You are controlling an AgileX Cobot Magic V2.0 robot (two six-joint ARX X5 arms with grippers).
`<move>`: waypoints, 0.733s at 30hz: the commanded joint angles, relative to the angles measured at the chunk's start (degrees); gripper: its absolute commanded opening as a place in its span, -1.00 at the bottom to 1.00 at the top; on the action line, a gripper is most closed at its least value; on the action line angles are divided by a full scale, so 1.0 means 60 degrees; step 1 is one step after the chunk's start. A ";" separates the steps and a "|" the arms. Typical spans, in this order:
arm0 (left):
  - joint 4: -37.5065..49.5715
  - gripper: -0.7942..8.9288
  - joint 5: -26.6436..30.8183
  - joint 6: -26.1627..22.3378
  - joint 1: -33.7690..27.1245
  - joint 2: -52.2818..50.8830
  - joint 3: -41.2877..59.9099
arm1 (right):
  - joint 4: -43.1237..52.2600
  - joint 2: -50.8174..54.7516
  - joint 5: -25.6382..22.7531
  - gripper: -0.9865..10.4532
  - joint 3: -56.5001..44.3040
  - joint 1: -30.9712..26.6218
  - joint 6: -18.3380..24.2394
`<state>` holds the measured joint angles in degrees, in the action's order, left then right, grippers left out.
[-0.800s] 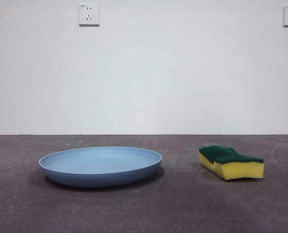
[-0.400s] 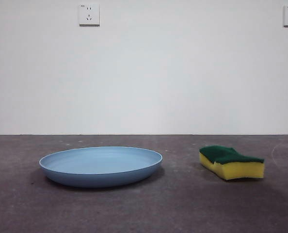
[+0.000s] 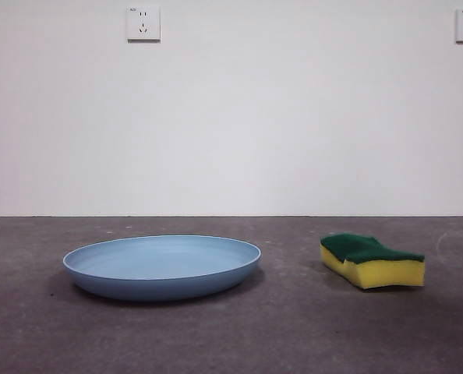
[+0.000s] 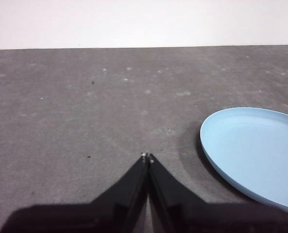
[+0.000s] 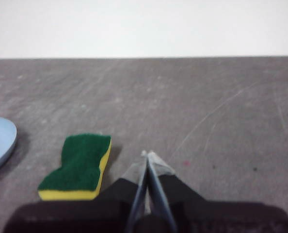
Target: Pick up the plate,pick up the cloth,clean the plate with the cloth
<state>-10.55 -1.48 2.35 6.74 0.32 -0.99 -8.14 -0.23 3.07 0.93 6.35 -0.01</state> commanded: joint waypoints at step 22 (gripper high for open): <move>0.0029 -0.84 -0.0018 -0.0124 -0.0015 -0.0022 0.0131 | -0.0368 -0.0025 -0.0073 -0.82 -0.0098 0.0033 -0.1770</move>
<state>-10.55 -1.48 2.35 6.74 0.32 -0.99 -9.80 -0.36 2.79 0.95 6.42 -9.96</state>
